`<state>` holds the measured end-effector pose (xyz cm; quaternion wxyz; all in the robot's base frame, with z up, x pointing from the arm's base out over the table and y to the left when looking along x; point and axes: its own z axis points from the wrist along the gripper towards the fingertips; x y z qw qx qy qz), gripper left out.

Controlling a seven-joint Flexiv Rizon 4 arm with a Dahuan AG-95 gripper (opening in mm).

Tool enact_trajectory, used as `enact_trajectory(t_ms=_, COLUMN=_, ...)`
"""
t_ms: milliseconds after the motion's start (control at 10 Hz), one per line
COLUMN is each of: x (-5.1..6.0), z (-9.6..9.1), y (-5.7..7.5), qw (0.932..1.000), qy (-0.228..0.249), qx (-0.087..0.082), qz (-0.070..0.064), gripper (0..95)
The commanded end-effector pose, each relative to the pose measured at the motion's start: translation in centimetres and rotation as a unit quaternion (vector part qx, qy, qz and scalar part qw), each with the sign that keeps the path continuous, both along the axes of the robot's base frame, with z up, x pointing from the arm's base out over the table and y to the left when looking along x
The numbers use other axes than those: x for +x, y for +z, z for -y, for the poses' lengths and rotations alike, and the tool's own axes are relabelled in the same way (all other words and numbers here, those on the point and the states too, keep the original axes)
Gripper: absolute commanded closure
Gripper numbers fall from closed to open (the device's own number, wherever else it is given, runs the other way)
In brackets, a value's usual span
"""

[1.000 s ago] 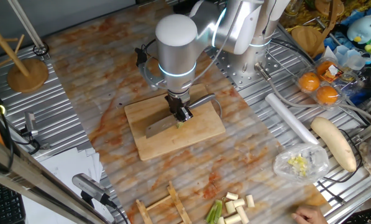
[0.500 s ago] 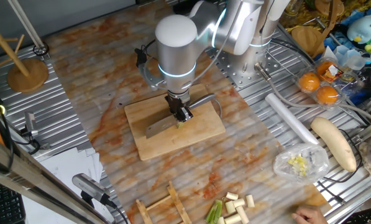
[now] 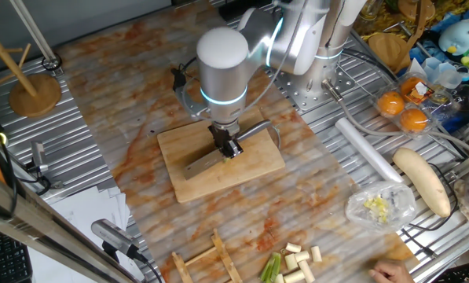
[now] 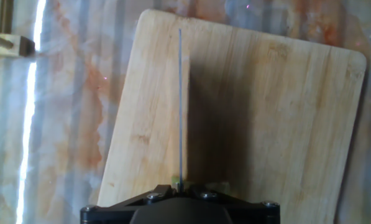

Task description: Chop the scallions

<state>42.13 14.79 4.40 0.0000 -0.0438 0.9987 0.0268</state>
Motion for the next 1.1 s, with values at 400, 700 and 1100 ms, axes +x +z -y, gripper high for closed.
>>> enact_trajectory(t_ms=400, x=0.1, z=-0.2, y=-1.6, qw=0.9999, qy=-0.004, qx=0.014, qz=-0.008, gripper=95.0)
enact_trajectory(t_ms=700, x=-0.8, z=-0.6, y=1.4, qw=0.9998, qy=0.009, qx=0.004, qz=-0.015, gripper=95.0)
enact_trajectory(t_ms=1100, x=-1.4, z=0.0, y=2.4, qw=0.9997, qy=0.021, qx=0.006, qz=-0.013, gripper=95.0)
